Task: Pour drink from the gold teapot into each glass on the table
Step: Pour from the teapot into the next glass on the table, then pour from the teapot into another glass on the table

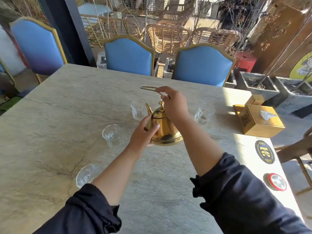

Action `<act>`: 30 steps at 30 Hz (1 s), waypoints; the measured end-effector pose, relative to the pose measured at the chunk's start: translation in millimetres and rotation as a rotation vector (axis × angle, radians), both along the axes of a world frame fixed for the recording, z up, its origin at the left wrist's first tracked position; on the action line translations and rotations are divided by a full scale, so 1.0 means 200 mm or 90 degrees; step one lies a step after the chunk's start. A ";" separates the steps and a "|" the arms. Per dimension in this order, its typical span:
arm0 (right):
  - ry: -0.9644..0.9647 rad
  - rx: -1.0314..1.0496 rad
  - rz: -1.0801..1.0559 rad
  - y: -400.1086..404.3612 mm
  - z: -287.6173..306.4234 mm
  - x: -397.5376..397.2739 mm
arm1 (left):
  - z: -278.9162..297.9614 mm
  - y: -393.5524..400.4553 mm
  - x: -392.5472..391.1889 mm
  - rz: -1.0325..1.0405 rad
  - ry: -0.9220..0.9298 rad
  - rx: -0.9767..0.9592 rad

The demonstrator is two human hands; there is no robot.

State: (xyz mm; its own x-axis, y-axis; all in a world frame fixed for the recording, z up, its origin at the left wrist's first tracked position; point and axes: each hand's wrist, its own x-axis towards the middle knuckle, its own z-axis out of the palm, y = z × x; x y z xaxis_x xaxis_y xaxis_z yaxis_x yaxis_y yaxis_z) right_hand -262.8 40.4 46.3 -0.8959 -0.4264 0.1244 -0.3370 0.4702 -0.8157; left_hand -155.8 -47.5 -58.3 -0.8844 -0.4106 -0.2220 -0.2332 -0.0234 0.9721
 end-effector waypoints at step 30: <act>0.100 0.152 0.119 -0.27 0.08 -0.04 | 0.13 0.00 0.04 0.129 -0.013 0.212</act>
State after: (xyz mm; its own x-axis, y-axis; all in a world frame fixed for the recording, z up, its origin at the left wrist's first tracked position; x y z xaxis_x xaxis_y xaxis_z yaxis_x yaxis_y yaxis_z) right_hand -271.3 -13.9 61.8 -0.7777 -0.6147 0.1313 -0.5476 0.5600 -0.6217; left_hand -148.6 -47.4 -33.0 -0.7862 -0.4795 -0.3898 -0.2113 -0.3841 0.8988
